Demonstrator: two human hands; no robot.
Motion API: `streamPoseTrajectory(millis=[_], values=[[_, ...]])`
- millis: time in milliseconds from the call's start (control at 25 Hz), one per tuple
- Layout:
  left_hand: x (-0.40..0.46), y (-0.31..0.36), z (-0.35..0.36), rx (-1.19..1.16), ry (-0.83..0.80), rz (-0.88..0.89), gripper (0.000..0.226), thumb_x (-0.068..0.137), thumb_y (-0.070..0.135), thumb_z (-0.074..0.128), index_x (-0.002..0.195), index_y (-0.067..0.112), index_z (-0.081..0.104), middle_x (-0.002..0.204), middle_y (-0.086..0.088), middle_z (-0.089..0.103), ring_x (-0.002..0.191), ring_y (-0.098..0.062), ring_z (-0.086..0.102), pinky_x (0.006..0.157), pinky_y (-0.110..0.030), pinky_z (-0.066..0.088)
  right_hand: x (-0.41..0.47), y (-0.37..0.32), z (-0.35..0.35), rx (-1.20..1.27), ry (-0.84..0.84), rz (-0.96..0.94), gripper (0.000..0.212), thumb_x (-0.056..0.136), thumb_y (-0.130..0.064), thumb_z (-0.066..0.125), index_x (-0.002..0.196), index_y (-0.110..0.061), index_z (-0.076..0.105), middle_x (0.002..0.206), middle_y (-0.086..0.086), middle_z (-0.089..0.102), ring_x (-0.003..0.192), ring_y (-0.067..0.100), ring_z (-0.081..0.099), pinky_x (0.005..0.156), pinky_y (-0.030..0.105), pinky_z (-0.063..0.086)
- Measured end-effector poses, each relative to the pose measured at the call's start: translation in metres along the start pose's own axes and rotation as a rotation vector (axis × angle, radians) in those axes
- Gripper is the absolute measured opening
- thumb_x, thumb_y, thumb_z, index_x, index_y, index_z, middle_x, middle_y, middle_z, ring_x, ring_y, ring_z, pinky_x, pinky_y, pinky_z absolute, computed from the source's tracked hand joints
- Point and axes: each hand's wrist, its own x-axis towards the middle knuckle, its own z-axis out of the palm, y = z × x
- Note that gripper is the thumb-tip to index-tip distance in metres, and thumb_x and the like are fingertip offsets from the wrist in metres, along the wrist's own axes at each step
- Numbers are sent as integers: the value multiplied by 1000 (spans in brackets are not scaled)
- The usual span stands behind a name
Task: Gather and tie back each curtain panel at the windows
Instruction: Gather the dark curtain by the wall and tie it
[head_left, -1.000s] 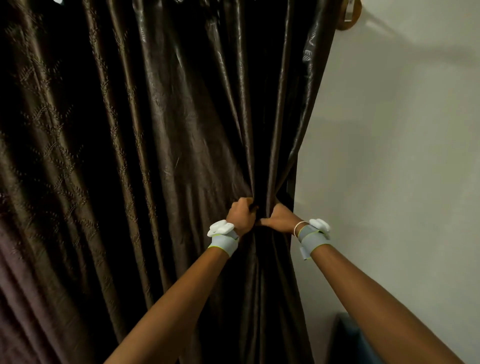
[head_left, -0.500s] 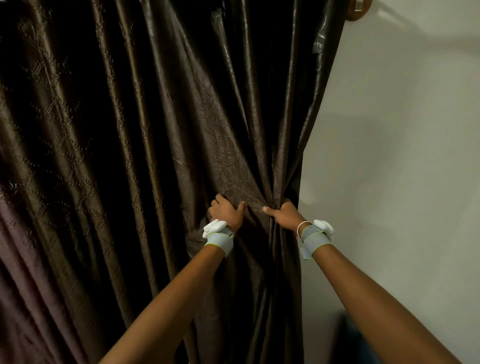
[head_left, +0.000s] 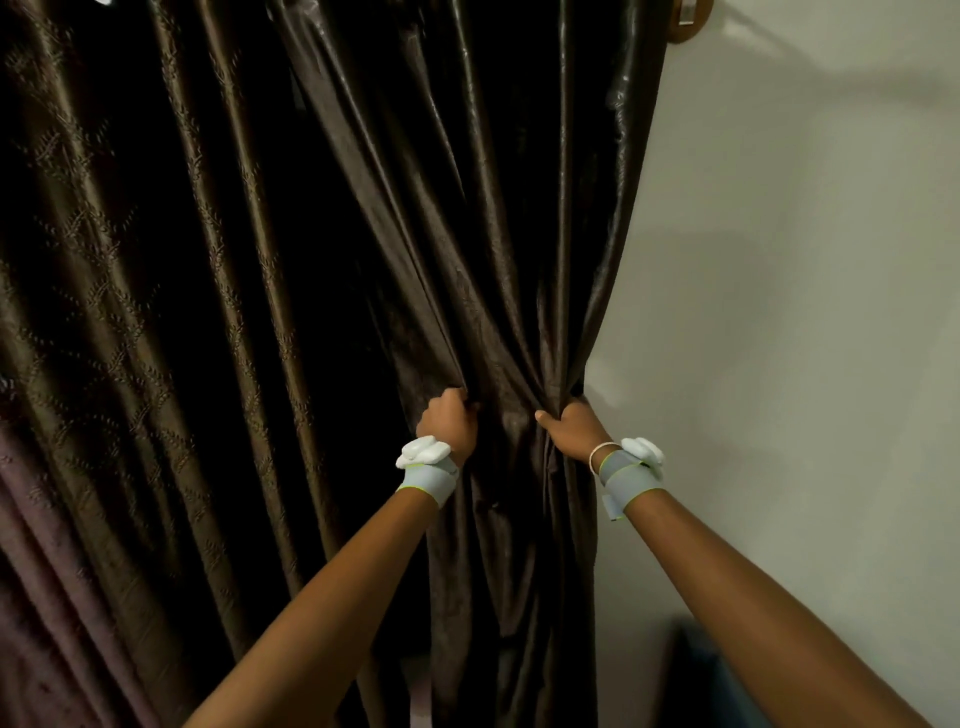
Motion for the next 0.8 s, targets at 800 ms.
streamPoseTrajectory(millis=[800], values=[[7, 15, -7, -340, 5, -124, 60, 95, 60, 35, 118, 8, 55, 124, -21, 60, 116, -41, 55, 98, -44, 43, -10, -19, 24, 259, -77, 3, 47, 85, -25, 71, 127, -7, 60, 126, 14, 64, 118, 32, 59, 100, 35, 47]])
